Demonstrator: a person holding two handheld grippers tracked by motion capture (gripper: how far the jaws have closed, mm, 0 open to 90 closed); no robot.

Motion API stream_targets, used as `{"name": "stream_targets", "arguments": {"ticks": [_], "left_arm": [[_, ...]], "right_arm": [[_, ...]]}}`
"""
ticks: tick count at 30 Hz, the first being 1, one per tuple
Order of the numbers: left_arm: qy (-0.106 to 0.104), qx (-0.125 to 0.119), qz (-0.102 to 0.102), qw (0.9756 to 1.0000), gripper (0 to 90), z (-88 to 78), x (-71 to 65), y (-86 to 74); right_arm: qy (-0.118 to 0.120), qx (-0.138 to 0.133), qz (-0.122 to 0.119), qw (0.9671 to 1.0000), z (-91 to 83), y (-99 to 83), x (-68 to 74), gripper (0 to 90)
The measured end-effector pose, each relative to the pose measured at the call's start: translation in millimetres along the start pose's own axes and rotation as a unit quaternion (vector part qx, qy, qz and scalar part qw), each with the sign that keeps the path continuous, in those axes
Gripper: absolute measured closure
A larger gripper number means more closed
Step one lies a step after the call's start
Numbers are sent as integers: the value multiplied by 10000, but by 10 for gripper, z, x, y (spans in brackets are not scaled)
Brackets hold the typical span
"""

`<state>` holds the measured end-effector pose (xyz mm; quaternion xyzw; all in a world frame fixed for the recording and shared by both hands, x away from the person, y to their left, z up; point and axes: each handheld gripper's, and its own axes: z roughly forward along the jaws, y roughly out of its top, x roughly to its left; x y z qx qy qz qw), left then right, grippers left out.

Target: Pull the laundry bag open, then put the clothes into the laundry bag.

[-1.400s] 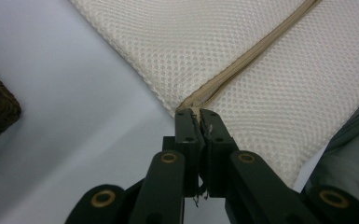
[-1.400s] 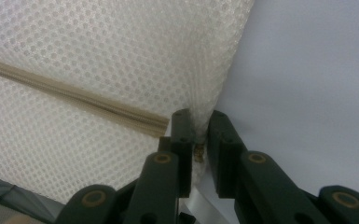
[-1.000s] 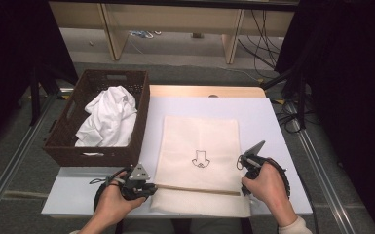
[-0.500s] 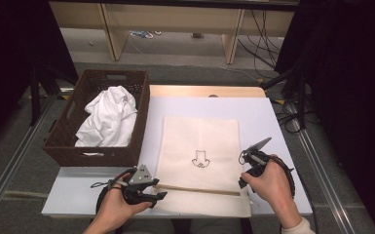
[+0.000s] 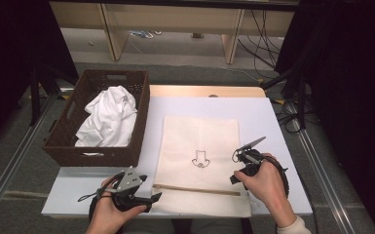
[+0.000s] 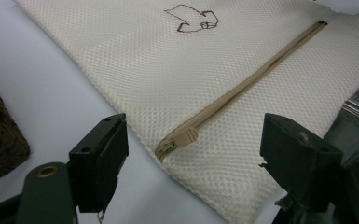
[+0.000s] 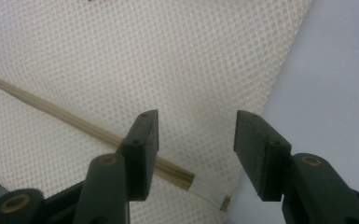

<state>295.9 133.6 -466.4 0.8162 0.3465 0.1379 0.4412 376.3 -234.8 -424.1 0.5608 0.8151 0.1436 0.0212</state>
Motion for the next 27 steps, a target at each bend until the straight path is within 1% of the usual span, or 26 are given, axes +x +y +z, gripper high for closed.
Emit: {"name": "stream_targets", "arguments": {"ticks": [1, 2, 3, 4, 5, 6, 7, 8, 9, 10, 11, 12, 13, 14, 15, 16, 17, 19, 21, 22, 23, 24, 25, 26, 27], "left_arm": [[-17, -1, -17, 10000, 235, 0, -1, -1], [1, 42, 26, 10000, 235, -3, 7, -7], [-30, 40, -17, 10000, 235, 8, 9, -13], [-30, 40, -17, 10000, 235, 8, 9, -13], [-49, -45, -95, 9999, 237, 20, -10, -26], [21, 11, -15, 10000, 238, 16, -2, -34], [-49, -78, -110, 9999, 239, 26, -19, -38], [-51, -83, -94, 9999, 238, 24, -19, -41], [-27, -53, -52, 10000, 238, 14, -14, -42], [10, 17, 19, 10000, 238, -2, -6, -40], [12, -70, -80, 9999, 240, 3, -20, -43], [8, -79, -44, 10000, 240, 1, -9, -46], [-11, -80, -49, 10000, 240, -3, -9, -41], [2, -88, -50, 9999, 241, -2, -7, -42], [38, -82, -65, 9999, 242, -2, -9, -43], [42, -20, 8, 10000, 243, -9, 2, -43], [34, -22, 1, 10000, 243, -7, 3, -45], [18, -24, -6, 10000, 244, -3, 2, -47], [24, -113, -110, 9999, 245, 9, -21, -47], [30, -78, -57, 9999, 244, 6, -14, -44], [9, -88, -55, 9999, 245, 12, -9, -42], [16, -3, 54, 10000, 245, 5, 15, -41], [18, -35, -11, 10000, 246, 10, 11, -42], [16, -71, -47, 10000, 247, 13, 6, -42], [45, -36, -31, 10000, 247, 10, 8, -41]], "right_arm": [[12, -36, -33, 10000, 6, 3, 0, 501], [9, -53, -37, 10000, 11, 4, 4, 499], [28, -8, 27, 10000, 9, 7, 23, 499], [56, 58, 91, 9999, 2, 9, 42, 498], [34, -31, 32, 10000, 18, 10, 43, 498], [49, -61, -33, 10000, 28, 11, 37, 498], [39, 128, 232, 9996, 4, 19, 86, 498], [-9, 2, -43, 10000, 22, 21, 49, 498], [-9, -30, -127, 9999, 26, 21, 38, 498], [-19, -16, 22, 10000, 10, 19, 68, 497], [-35, -14, 69, 10000, 7, 24, 82, 497], [-35, 2, 169, 9999, 6, 27, 102, 497], [-50, -17, 75, 10000, 3, 31, 92, 498], [-31, -17, 52, 10000, 1, 32, 90, 498], [-31, 10, 143, 9999, -1, 33, 104, 499], [-14, -10, 32, 10000, 8, 38, 91, 499], [-10, -47, -47, 10000, 16, 40, 81, 500], [-28, -36, -18, 10000, 13, 38, 87, 502], [-38, -3, 22, 10000, 8, 36, 97, 504], [28, 68, -12, 10000, -11, 38, 102, 504], [-32, -28, -12, 10000, -8, 33, 105, 503], [-5, -101, -224, 9997, -1, 39, 83, 504], [11, -61, -43, 10000, -12, 36, 106, 505], [9, -87, -60, 9999, -6, 37, 102, 506], [8, -84, -26, 10000, -10, 38, 111, 506]]}}
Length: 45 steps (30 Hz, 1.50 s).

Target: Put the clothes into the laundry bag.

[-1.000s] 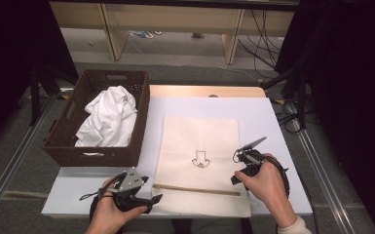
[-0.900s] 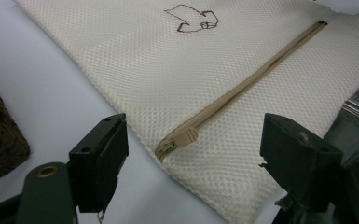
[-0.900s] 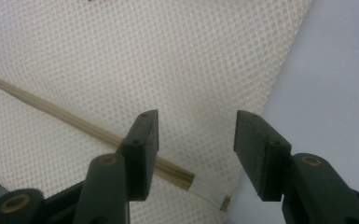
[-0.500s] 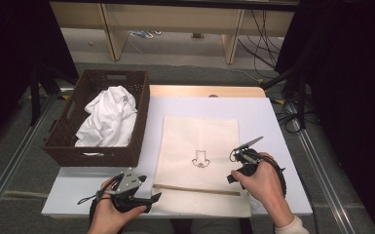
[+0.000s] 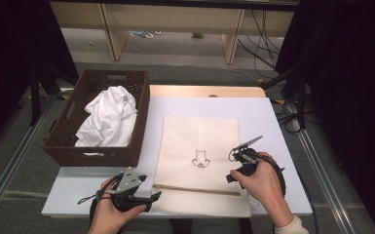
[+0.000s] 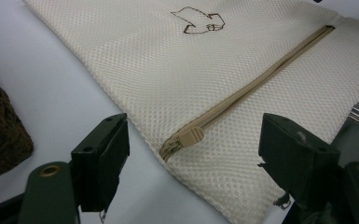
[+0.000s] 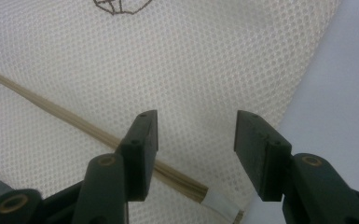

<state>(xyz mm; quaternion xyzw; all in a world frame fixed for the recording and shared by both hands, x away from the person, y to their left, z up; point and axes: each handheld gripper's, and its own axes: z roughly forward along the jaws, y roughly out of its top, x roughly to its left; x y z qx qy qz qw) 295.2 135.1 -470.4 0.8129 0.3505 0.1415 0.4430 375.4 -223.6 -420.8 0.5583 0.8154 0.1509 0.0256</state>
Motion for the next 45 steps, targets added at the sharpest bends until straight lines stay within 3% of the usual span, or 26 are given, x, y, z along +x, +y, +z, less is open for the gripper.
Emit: {"name": "stream_targets", "arguments": {"ticks": [1, 3, 4, 6, 8, 10, 11, 12, 13, 15, 16, 20, 23, 25, 28, 30, 31, 32, 34, 35, 37, 39, 43, 45], "left_arm": [[-3, 4, 4, 10000, 247, -1, 1, -1], [-23, -98, -103, 9999, 248, 6, -20, -7], [7, -20, -39, 10000, 248, -4, -12, -7], [23, -30, 28, 10000, 248, 9, -4, -6], [-28, -73, -106, 9999, 248, 15, -33, 6], [-6, 26, 44, 10000, 249, 11, -21, 9], [-12, 25, 18, 10000, 249, 15, -23, 8], [-24, 37, 22, 10000, 249, 19, -19, 9], [-14, 36, 29, 10000, 250, 22, -19, 10], [-31, 26, 17, 10000, 250, 20, -17, 10], [-13, -8, -22, 10000, 250, 24, -22, 8], [-33, -78, -94, 9999, 250, 22, -32, -2], [-33, -45, -83, 10000, 251, 22, -31, 5], [-34, -44, -70, 10000, 252, 25, -30, 7], [-89, -60, -90, 9999, 252, 42, -29, 9], [-57, 48, -16, 10000, 252, 32, -27, 9], [-65, -48, -123, 9999, 252, 45, -45, 6], [-65, -42, -112, 9999, 253, 44, -45, 7], [-69, -50, -113, 9999, 253, 43, -45, 8], [-67, -52, -112, 9999, 253, 43, -46, 9], [-77, 13, -68, 9999, 254, 43, -39, 8], [-99, -63, -73, 9999, 254, 57, -50, 5], [-101, 43, -18, 9999, 254, 53, -43, 5], [-140, 31, -2, 9999, 255, 52, -41, 3]], "right_arm": [[-14, 33, 117, 9999, -8, 0, 21, 505], [0, 5, 31, 10000, 14, 10, 16, 504], [-4, 33, 107, 9999, 2, 12, 45, 504], [-15, 0, -10, 10000, 6, 18, 62, 504], [39, -31, -127, 9999, 13, 27, 87, 503], [51, -7, -161, 9999, 30, 33, 105, 503], [103, -82, -274, 9995, 53, 37, 98, 502], [115, -28, -199, 9997, 59, 39, 109, 502], [121, -45, -287, 9995, 74, 41, 103, 503], [173, 0, -111, 9998, 80, 59, 151, 502], [208, -88, -462, 9987, 109, 74, 105, 502], [241, -6, -265, 9994, 119, 104, 185, 500], [330, -68, -513, 9981, 150, 120, 211, 497], [314, -25, -433, 9986, 154, 124, 249, 497], [335, 7, -575, 9978, 195, 131, 302, 496], [345, 72, -549, 9979, 208, 133, 324, 497], [358, 84, -539, 9979, 215, 135, 336, 496], [350, 17, -681, 9971, 226, 139, 326, 497], [345, -24, -657, 9972, 231, 133, 337, 497], [367, -40, -771, 9963, 240, 134, 339, 498], [370, 79, -660, 9971, 236, 133, 400, 498], [356, 55, -735, 9966, 255, 144, 431, 498], [396, 88, -890, 9952, 294, 156, 496, 497], [366, 88, -830, 9958, 308, 157, 528, 496]]}}
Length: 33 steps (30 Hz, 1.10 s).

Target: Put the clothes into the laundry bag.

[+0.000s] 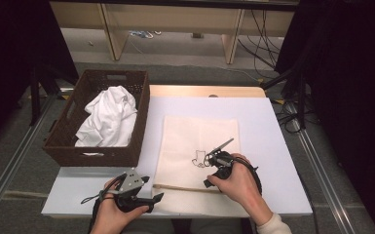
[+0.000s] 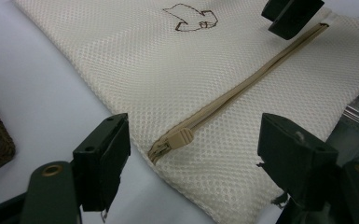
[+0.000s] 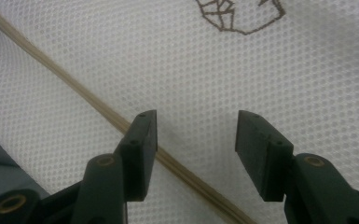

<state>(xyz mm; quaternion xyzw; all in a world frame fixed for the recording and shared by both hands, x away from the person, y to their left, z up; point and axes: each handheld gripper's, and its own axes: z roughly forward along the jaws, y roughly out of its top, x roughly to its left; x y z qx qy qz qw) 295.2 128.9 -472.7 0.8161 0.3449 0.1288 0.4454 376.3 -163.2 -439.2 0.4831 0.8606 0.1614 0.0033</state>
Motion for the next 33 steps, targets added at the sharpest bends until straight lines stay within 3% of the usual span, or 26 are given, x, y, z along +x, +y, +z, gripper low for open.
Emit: {"name": "stream_targets", "arguments": {"ticks": [1, 4, 5, 6, 11, 12, 13, 15, 20, 22, 23, 30, 31, 33], "left_arm": [[7, 32, 6, 10000, 255, -5, 1, 2], [34, 19, -2, 10000, 255, 0, -2, 2], [29, 23, 0, 10000, 255, 1, -3, 2], [-14, -36, -53, 10000, 255, 8, -13, -1], [25, -9, -53, 10000, 256, 9, -16, -3], [16, -7, -16, 10000, 256, 9, -13, -1], [14, -4, -15, 10000, 256, 10, -12, -2], [-3, -68, -98, 9999, 256, 21, -28, -4], [-52, 6, -22, 10000, 258, 17, -14, -5], [-59, -4, -34, 10000, 258, 19, -16, -6], [-23, 20, -31, 10000, 258, 15, -17, -5], [-39, -77, -130, 9999, 258, 30, -27, -10], [-30, 35, -44, 10000, 259, 19, -10, -7], [-45, 9, -46, 10000, 259, 24, -10, -9]], "right_arm": [[14, 34, -138, 9999, 27, 18, 28, 493], [51, 60, -160, 9998, 49, 21, 59, 492], [84, 100, -267, 9996, 63, 32, 87, 489], [88, 168, -174, 9997, 63, 34, 110, 488], [39, 173, -345, 9992, 108, 42, 124, 485], [35, 248, -247, 9994, 103, 38, 142, 484], [22, 166, -418, 9990, 128, 38, 122, 482], [-2, 273, -238, 9993, 135, 35, 153, 481], [-25, 317, -350, 9989, 156, 34, 145, 480], [-57, 393, -275, 9988, 168, 34, 156, 473], [-51, 351, -372, 9987, 192, 27, 149, 472], [-56, 401, -383, 9984, 205, 24, 165, 469], [-57, 376, -461, 9982, 208, 28, 141, 478], [-75, 450, -373, 9983, 200, 27, 157, 478]]}}
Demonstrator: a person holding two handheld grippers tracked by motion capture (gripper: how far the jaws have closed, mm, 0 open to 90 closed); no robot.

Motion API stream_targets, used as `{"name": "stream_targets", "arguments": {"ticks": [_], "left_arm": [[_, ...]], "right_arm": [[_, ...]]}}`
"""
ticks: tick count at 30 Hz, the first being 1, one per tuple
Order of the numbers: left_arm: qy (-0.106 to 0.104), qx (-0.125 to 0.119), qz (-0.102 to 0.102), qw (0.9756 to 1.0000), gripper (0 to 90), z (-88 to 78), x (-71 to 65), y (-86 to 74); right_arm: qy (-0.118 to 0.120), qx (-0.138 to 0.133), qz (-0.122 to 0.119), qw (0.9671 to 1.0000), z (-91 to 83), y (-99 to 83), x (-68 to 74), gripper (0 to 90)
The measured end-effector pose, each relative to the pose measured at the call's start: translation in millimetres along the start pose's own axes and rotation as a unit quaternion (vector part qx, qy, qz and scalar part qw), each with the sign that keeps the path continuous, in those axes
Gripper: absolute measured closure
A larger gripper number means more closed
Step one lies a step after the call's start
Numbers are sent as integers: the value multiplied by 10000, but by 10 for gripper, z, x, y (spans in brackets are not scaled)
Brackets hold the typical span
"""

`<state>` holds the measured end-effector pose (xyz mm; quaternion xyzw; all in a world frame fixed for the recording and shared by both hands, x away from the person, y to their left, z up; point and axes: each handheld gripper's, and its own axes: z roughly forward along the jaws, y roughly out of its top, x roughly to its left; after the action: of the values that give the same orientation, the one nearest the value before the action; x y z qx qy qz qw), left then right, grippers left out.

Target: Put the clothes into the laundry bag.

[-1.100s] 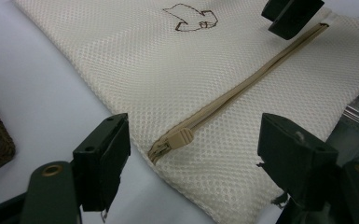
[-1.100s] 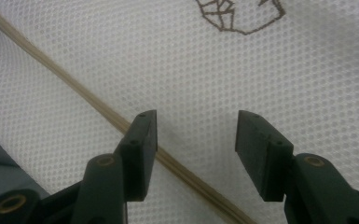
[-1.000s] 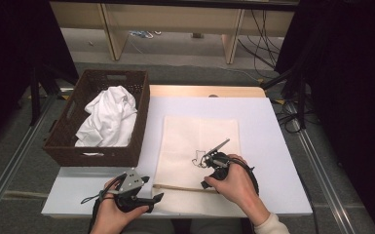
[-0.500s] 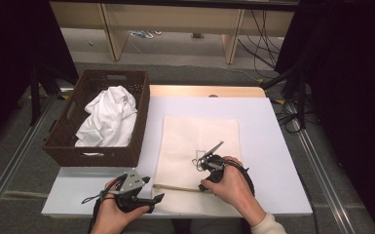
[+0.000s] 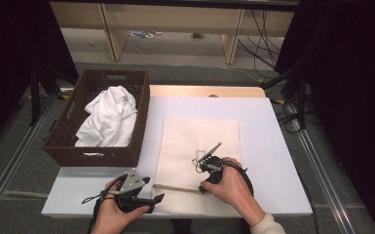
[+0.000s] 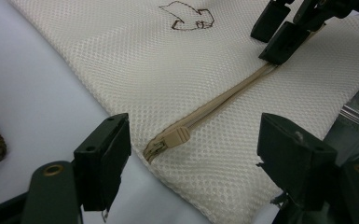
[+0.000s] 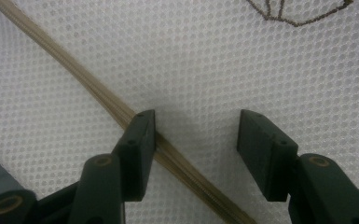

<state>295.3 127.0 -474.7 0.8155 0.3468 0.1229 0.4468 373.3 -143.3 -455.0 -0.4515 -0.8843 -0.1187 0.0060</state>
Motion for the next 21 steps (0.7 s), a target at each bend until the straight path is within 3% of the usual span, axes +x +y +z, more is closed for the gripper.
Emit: {"name": "stream_targets", "arguments": {"ticks": [7, 11, 16, 21], "left_arm": [[14, 70, 65, 10000, 259, -8, 7, 3], [-23, 12, 20, 10000, 259, 4, -4, -1], [17, 26, 55, 10000, 260, 5, -7, 1], [13, 8, 46, 10000, 261, 8, -5, -3]], "right_arm": [[-136, -33, -285, 9995, 17, -4, 29, 463], [-152, 7, -198, 9997, 21, -4, 54, 465], [-214, -22, -324, 9992, 30, -6, 52, 480], [-208, -10, -282, 9994, 29, -5, 53, 497]]}}
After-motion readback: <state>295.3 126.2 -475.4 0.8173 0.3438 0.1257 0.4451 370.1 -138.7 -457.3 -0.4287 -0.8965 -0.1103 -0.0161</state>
